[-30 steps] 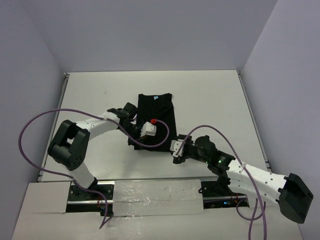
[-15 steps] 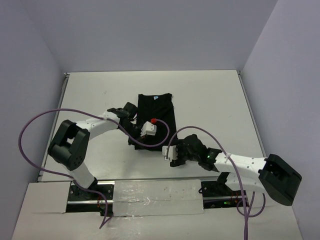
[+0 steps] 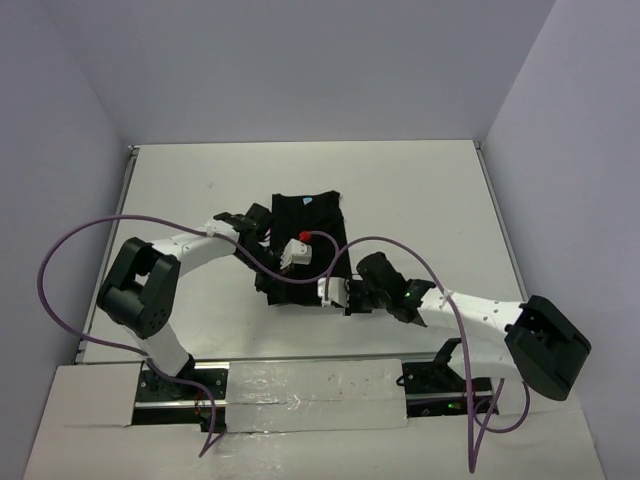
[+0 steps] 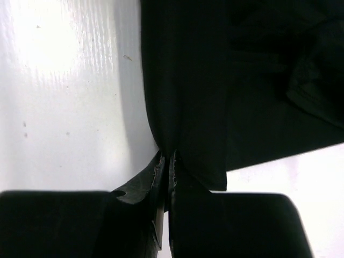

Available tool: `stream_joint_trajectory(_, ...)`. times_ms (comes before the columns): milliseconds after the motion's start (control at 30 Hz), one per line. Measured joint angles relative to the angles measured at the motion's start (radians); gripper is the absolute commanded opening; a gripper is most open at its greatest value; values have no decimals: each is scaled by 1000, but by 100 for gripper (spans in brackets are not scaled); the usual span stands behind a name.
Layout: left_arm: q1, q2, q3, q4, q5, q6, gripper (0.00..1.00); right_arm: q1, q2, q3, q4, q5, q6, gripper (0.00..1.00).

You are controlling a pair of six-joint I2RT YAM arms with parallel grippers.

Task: Roll the t-shirts
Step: Roll the T-shirt to the center of the board.

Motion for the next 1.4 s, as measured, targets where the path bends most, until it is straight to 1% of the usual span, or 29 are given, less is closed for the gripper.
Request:
stream_joint_trajectory(133,22,9,6,-61,40,-37,0,-81,0,48,-77,-114,39,0)
stream_joint_trajectory(267,44,52,58,-133,69,-36,0,-159,26,98,-148,-237,48,0)
stream_joint_trajectory(433,74,182,174,-237,97,-25,0,-206,175,257,-309,-335,30,0)
stream_joint_trajectory(533,90,208,171,-256,97,-13,2,-211,271,331,-367,-356,20,0)
stream_joint_trajectory(667,104,213,156,-270,98,-6,7,-218,328,377,-426,-384,14,0)
stream_joint_trajectory(700,110,217,156,-271,99,-7,10,-222,338,391,-437,-389,12,0)
stream_joint_trajectory(733,118,223,156,-270,102,-7,17,-225,351,409,-451,-394,13,1)
stream_joint_trajectory(800,132,237,156,-269,110,-12,23,-233,390,458,-478,-395,8,2)
stream_joint_trajectory(833,140,246,156,-269,113,-16,30,-236,414,481,-491,-395,4,2)
stream_joint_trajectory(900,154,259,156,-264,113,-25,36,-239,473,530,-515,-393,-7,2)
stream_joint_trajectory(933,160,263,156,-261,110,-31,43,-240,499,546,-525,-393,-11,2)
stream_joint_trajectory(967,165,266,156,-258,103,-40,46,-241,523,559,-534,-390,-15,2)
stream_joint_trajectory(1000,169,266,156,-253,97,-46,60,-241,542,570,-543,-389,-20,2)
stream_joint_trajectory(1067,175,266,157,-241,85,-61,70,-241,566,588,-561,-388,-29,2)
stream_joint_trajectory(1100,177,266,159,-238,86,-70,78,-241,575,597,-570,-389,-33,2)
stream_joint_trajectory(1133,180,264,161,-239,87,-77,89,-242,581,606,-578,-388,-36,2)
stream_joint_trajectory(1200,184,253,168,-247,92,-95,99,-245,588,623,-595,-387,-43,2)
stream_joint_trajectory(1400,209,194,175,-169,13,-99,99,-246,630,698,-637,-386,-79,2)
